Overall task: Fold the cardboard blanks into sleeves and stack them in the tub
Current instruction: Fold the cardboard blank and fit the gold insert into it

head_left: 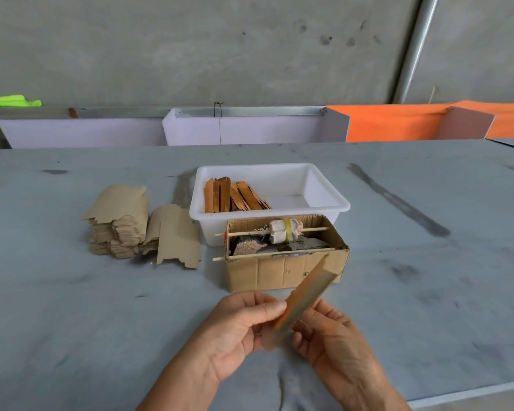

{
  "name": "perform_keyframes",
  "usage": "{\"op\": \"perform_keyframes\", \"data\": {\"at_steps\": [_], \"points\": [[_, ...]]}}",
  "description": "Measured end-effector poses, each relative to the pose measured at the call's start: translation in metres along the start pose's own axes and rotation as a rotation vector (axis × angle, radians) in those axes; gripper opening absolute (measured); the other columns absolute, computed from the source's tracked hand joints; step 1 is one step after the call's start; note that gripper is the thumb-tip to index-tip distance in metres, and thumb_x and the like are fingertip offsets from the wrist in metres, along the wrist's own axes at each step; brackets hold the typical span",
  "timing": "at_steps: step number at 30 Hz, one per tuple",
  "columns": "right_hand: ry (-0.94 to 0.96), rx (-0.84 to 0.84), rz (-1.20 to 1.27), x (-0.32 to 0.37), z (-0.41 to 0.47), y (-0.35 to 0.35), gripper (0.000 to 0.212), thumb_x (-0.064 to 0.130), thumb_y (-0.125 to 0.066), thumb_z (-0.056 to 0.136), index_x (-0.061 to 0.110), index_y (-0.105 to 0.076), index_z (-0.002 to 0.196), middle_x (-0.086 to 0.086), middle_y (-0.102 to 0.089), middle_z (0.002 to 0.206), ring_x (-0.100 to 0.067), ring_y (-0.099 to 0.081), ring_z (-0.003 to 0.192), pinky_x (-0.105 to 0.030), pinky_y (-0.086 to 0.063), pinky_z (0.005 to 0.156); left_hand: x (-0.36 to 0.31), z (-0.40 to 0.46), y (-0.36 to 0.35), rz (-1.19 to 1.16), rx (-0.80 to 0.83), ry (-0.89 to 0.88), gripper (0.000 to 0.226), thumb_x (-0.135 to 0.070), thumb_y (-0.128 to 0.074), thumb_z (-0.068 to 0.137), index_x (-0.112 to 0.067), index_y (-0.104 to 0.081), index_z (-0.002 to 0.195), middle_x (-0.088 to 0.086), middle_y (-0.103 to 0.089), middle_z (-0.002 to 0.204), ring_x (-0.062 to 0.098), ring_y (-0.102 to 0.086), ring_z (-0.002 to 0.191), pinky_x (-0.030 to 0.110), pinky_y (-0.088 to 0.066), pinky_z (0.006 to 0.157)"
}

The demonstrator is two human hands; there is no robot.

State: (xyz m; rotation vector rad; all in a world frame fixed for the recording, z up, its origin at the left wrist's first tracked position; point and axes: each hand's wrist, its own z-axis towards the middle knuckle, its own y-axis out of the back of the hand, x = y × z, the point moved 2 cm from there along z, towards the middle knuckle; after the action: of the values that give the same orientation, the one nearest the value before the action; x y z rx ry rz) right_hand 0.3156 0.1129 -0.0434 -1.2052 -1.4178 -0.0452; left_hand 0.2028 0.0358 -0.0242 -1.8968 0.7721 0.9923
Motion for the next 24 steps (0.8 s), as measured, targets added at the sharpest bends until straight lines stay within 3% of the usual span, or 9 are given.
{"op": "perform_keyframes", "data": {"at_steps": [5, 9, 14, 24], "points": [[-0.026, -0.012, 0.066, 0.0011, -0.004, -0.0022, 0.019, 0.001, -0.058, 0.069, -0.001, -0.074, 0.078, -0.019, -0.07, 0.077, -0.019, -0.062, 0.053, -0.021, -0.049, 0.041, -0.0003, 0.0008, 0.0011, 0.059, -0.062, -0.068, 0.039, 0.0, -0.074, 0.052, 0.003, -0.061, 0.089, 0.017, -0.068, 0.073, 0.021, -0.066, 0.059, 0.024, -0.053, 0.051], [-0.032, -0.02, 0.129, 0.0022, -0.0071, 0.0, 0.018, 0.004, -0.058, 0.071, -0.004, -0.067, 0.084, -0.016, -0.067, 0.073, -0.016, -0.059, 0.052, -0.022, -0.049, 0.042, -0.0016, 0.0008, 0.003, 0.119, -0.153, -0.145, 0.025, 0.014, -0.068, 0.067, 0.001, -0.062, 0.087, 0.009, -0.069, 0.065, 0.014, -0.065, 0.056, 0.02, -0.05, 0.05], [-0.018, 0.022, 0.121, 0.0027, -0.0099, -0.0012, 0.017, 0.001, -0.063, 0.067, -0.004, -0.073, 0.079, -0.017, -0.067, 0.071, -0.017, -0.062, 0.055, -0.023, -0.053, 0.046, -0.0027, -0.0004, 0.0032, 0.26, -0.193, -0.211, 0.016, 0.009, -0.066, 0.077, -0.004, -0.066, 0.086, 0.007, -0.071, 0.071, 0.01, -0.066, 0.062, 0.017, -0.048, 0.052], [0.037, -0.025, -0.087, 0.0041, -0.008, -0.0046, 0.007, 0.008, -0.068, 0.064, 0.006, -0.074, 0.067, -0.01, -0.063, 0.062, -0.01, -0.058, 0.05, -0.02, -0.047, 0.042, -0.0069, -0.0009, -0.001, 0.455, -0.203, -0.3, 0.012, 0.004, -0.072, 0.073, -0.005, -0.066, 0.079, 0.005, -0.068, 0.067, 0.013, -0.061, 0.062, 0.024, -0.051, 0.06]]}}
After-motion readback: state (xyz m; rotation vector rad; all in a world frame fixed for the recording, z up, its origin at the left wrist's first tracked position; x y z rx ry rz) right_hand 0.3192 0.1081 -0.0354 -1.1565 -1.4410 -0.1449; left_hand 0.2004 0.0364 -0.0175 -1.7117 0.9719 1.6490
